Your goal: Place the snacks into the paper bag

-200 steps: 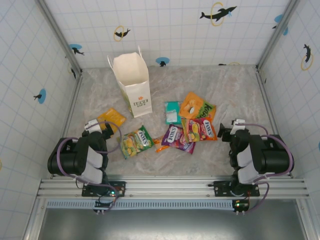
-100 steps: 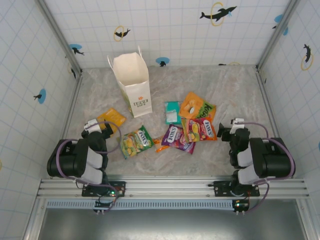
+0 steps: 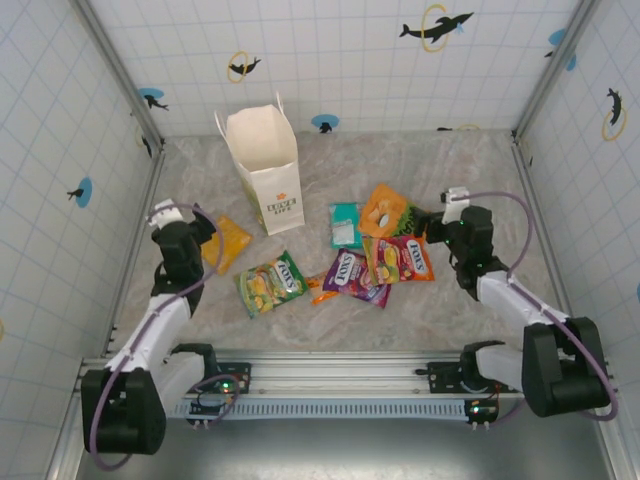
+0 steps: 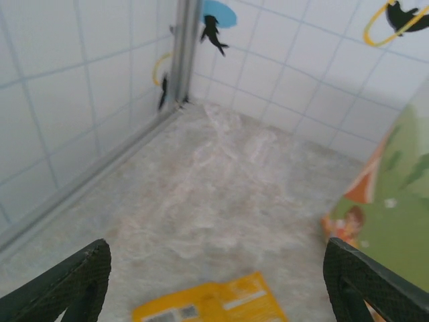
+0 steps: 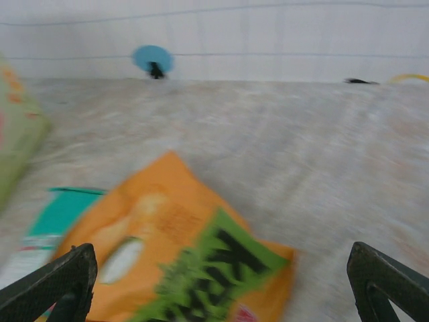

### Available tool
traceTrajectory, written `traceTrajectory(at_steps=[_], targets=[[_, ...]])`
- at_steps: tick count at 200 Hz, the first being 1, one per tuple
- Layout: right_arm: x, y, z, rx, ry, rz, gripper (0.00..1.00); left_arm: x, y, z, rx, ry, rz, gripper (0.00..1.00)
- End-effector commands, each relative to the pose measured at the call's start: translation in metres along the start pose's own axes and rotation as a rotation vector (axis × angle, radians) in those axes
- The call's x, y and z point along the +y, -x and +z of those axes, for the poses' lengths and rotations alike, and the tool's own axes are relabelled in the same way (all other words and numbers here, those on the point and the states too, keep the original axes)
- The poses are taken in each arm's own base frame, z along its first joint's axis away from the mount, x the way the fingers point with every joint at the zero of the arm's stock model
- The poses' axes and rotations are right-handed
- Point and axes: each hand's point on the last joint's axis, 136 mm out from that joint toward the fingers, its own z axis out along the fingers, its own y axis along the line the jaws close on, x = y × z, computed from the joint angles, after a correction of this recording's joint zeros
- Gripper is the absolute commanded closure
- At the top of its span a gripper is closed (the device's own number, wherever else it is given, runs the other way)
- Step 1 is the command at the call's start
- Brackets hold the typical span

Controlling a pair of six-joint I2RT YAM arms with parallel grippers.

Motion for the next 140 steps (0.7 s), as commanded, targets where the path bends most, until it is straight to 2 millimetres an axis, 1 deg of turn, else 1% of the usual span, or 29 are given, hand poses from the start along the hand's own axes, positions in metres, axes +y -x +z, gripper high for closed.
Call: traceTrajectory(at_steps=[1, 8, 18, 35, 38, 40, 47, 57, 70, 87, 107, 140], targets=[[0.042, 0.005, -0.003, 0.073, 0.133, -0.013, 0.02, -0.016, -0.02, -0.016, 0.278, -0.056, -0.018, 0.19], [0.054, 0.007, -0.004, 0.079, 0.168, -0.014, 0.02, -0.026, -0.009, -0.02, 0.3, -0.087, -0.03, 0.21], [0.07, 0.011, -0.005, 0.084, 0.211, -0.013, 0.02, -0.038, 0.001, -0.027, 0.34, -0.133, -0.046, 0.23], [0.091, 0.012, -0.006, 0.096, 0.259, -0.013, 0.02, -0.061, 0.026, -0.035, 0.373, -0.22, -0.082, 0.26], [0.094, 0.013, -0.006, 0.096, 0.265, -0.013, 0.02, -0.063, 0.023, -0.036, 0.396, -0.228, -0.083, 0.27], [0.096, 0.013, -0.006, 0.097, 0.268, -0.013, 0.02, -0.068, 0.031, -0.037, 0.393, -0.241, -0.086, 0.28], [0.104, 0.013, -0.007, 0.1, 0.281, -0.014, 0.02, -0.076, 0.041, -0.04, 0.413, -0.268, -0.087, 0.31], [0.113, 0.013, -0.008, 0.105, 0.295, -0.015, 0.02, -0.085, 0.047, -0.045, 0.458, -0.293, -0.087, 0.34], [0.126, 0.011, -0.009, 0.11, 0.319, -0.022, 0.02, -0.098, 0.058, -0.051, 0.488, -0.339, -0.087, 0.34], [0.133, 0.007, -0.007, 0.131, 0.311, -0.035, 0.02, -0.113, 0.068, -0.056, 0.51, -0.408, -0.101, 0.34], [0.136, 0.001, -0.004, 0.15, 0.284, -0.041, 0.02, -0.126, 0.072, -0.056, 0.555, -0.456, -0.113, 0.35], [0.144, -0.005, -0.005, 0.157, 0.305, -0.031, 0.02, -0.139, 0.075, -0.04, 0.621, -0.447, -0.113, 0.38]])
